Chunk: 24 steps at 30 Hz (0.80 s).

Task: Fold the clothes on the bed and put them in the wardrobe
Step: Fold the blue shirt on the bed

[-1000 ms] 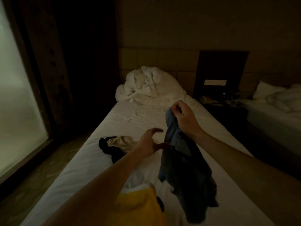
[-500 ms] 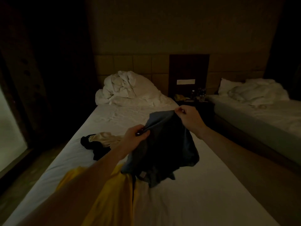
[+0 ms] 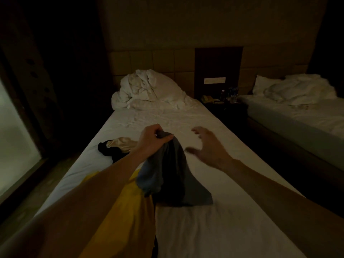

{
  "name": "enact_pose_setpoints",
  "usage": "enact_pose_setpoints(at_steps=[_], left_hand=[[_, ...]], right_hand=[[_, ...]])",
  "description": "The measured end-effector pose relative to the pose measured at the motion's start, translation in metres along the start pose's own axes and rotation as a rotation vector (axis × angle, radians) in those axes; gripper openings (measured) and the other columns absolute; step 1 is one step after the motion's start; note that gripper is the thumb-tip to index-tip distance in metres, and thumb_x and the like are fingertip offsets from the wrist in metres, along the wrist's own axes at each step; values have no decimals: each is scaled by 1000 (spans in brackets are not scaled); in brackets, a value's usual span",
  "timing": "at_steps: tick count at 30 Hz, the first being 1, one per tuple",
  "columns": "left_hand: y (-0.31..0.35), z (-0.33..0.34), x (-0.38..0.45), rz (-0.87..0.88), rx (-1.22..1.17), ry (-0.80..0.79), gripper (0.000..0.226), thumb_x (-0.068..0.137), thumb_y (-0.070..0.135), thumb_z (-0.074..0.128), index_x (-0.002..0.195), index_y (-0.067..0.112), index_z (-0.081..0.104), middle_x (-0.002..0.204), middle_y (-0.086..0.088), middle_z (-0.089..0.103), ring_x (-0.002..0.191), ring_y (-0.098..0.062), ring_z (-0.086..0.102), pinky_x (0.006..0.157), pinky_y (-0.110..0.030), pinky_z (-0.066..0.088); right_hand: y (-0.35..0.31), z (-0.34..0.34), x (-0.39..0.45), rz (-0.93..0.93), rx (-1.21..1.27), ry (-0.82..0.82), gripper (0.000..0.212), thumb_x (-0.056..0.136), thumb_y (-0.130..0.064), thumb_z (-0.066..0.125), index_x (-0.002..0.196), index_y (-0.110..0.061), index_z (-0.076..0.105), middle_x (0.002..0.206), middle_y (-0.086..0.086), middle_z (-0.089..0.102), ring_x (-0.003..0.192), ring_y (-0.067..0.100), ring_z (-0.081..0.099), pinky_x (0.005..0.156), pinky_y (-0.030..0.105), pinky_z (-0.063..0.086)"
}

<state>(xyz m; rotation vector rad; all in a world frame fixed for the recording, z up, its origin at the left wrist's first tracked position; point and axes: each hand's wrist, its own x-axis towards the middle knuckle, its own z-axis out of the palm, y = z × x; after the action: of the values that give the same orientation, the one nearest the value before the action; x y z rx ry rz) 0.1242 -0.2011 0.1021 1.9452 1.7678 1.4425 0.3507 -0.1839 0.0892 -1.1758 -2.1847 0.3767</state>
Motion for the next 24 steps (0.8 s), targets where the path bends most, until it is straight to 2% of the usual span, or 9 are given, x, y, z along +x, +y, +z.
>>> enact_pose_setpoints(at_steps=[2, 4, 7, 8, 10, 13, 16, 20, 24], left_hand=[[12, 7, -3, -67, -55, -37, 26, 80, 29, 78, 70, 20, 56, 67, 3, 59, 65, -5, 57, 62, -23, 48], [28, 7, -7, -235, -323, -107, 17, 86, 29, 72, 86, 13, 66, 79, -1, 70, 75, -12, 68, 62, -21, 54], [31, 4, -12, -446, -769, -238, 22, 97, 23, 54, 109, 8, 65, 102, -8, 74, 89, -26, 72, 67, -31, 58], [29, 4, -14, -498, -776, -241, 22, 98, 19, 49, 109, 6, 63, 108, -11, 72, 90, -29, 71, 70, -34, 58], [15, 5, -24, -507, -527, -278, 16, 98, 3, 46, 102, 5, 61, 115, -16, 66, 87, -29, 67, 80, -32, 56], [-10, 11, -50, -328, -90, -591, 37, 88, -12, 50, 118, 7, 57, 115, -5, 59, 101, -18, 61, 79, -21, 52], [-20, 16, -76, -397, -275, -803, 46, 86, -9, 60, 123, 16, 57, 119, 2, 63, 95, -5, 65, 74, -19, 53], [-12, 30, -70, -372, -370, -692, 21, 91, 20, 67, 108, 9, 66, 115, -6, 68, 110, -17, 64, 98, -33, 51], [2, 37, -61, -428, -468, -633, 15, 98, 24, 55, 89, 12, 58, 86, -10, 58, 82, -22, 56, 72, -30, 45]], right_hand=[[-17, 18, -11, -131, 22, -169, 96, 81, -52, 72, 153, -35, 10, 154, 0, 29, 137, 26, 32, 110, 48, 36], [-24, 33, -10, -123, 81, -129, 98, 86, -38, 69, 152, -40, -3, 151, 6, 33, 132, 31, 42, 106, 50, 41], [-22, 33, -6, -123, 90, 5, 58, 87, -16, 58, 141, -25, 38, 126, 10, 54, 115, 33, 55, 92, 41, 47], [-19, 33, -7, -129, 80, 44, 39, 84, -13, 55, 122, -22, 50, 112, 8, 58, 105, 32, 57, 82, 36, 46], [-20, 28, -8, -13, 191, 136, 14, 83, -10, 53, 91, -20, 48, 86, 3, 55, 81, 25, 56, 63, 33, 38], [-29, 14, -5, 245, 463, 272, 8, 89, -17, 55, 83, -16, 49, 80, 6, 54, 75, 24, 54, 59, 35, 39], [-30, -2, 1, 486, 643, 362, 14, 91, -28, 54, 93, -14, 57, 92, 7, 58, 90, 29, 58, 81, 49, 53], [-19, -12, 1, 690, 859, 395, 24, 91, -38, 59, 92, -14, 59, 96, 8, 60, 94, 32, 61, 88, 52, 54], [-6, -13, -5, 750, 1028, 337, 33, 91, -46, 60, 102, -14, 57, 113, 14, 60, 99, 37, 62, 88, 53, 55]])
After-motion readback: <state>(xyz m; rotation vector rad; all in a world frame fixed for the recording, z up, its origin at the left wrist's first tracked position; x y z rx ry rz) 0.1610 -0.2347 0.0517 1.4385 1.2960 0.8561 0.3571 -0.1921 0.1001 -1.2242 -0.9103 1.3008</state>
